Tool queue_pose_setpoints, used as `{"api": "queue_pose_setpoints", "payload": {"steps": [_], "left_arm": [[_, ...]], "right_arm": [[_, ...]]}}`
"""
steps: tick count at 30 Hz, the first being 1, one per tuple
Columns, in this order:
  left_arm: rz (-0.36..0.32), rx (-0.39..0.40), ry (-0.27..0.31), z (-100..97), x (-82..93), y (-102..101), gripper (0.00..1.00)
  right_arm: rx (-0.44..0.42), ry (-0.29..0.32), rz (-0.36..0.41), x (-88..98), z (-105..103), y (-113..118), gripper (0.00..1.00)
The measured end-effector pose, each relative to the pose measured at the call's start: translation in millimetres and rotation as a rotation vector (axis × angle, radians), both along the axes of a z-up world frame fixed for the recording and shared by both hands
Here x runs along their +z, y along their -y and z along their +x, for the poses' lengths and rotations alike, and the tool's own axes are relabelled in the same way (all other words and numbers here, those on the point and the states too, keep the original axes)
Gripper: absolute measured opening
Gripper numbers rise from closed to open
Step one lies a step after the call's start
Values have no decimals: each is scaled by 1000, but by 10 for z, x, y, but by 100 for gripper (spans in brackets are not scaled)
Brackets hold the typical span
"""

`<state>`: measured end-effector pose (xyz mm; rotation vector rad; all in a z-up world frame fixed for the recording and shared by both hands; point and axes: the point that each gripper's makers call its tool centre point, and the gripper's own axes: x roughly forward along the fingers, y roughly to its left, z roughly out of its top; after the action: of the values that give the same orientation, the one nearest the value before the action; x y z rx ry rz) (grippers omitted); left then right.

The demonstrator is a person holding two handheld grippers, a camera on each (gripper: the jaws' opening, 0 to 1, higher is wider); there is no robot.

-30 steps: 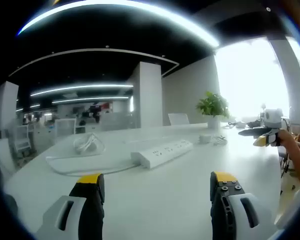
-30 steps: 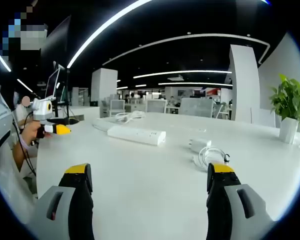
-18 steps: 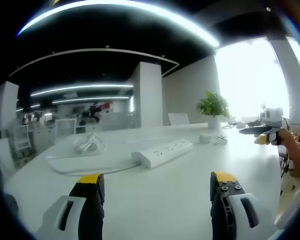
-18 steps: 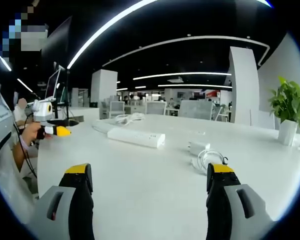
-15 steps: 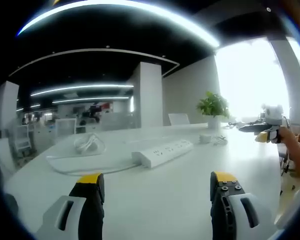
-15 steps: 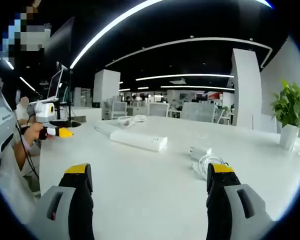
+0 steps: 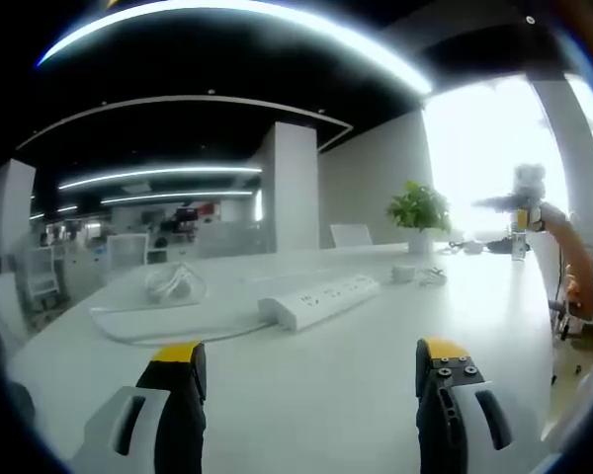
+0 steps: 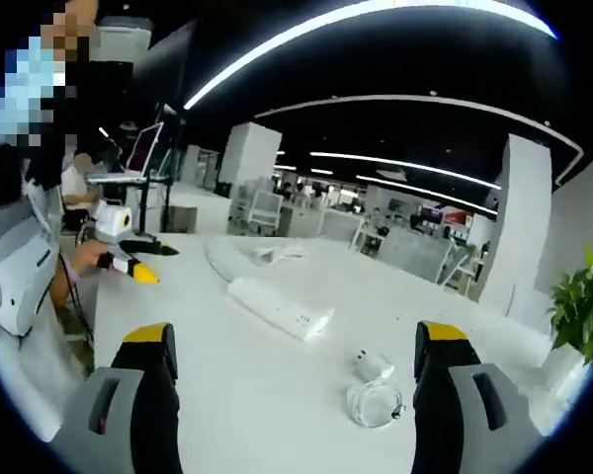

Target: Straighten the power strip on the desk, plug the charger into it

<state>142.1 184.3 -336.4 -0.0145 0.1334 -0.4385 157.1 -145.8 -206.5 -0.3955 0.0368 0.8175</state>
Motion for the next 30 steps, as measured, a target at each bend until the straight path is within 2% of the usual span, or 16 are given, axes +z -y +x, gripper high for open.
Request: {"api": "queue_pose_setpoints", "payload": {"steps": [3,7,11,13,15,17,18,19,21,23,25,28,30], "left_arm": [[2,-6,-1,7,-2,14,90],[5,-17,6,10,25,42,90],[2,-22,10,10,41,67,90],[-1,-25,11,10,40,81,90],[-6,-27,8,13,30,93,90],[-10,-27,5,13,20,101,91],[-11,-28,5,14,17,105,91],[-11,-29,4,14,15,109,91],[-10,-32,2,18,6,122,91],[-11,-34,-1,22,-2,137,91],[-14,-38,-2,22,-4,155,91],[-18,-42,1,21,1,182,91],[-22,-44,1,23,2,193,91]], "right_arm": [[54,1,-23,175,65,-62,100],[171,-19,-7,339,158,-244,100],[262,5,-19,386,313,-440,100],[274,-19,-53,337,403,-505,100],[298,23,-78,366,512,-583,100],[316,4,-97,341,553,-647,100],[309,-23,-135,301,594,-654,100],[295,-24,-180,291,658,-662,100],[283,0,-260,345,778,-699,100],[308,15,-281,455,854,-797,100],[360,2,-304,503,892,-910,100],[381,-15,-384,458,1047,-1021,100],[389,-31,-441,343,1135,-1084,100]]}}
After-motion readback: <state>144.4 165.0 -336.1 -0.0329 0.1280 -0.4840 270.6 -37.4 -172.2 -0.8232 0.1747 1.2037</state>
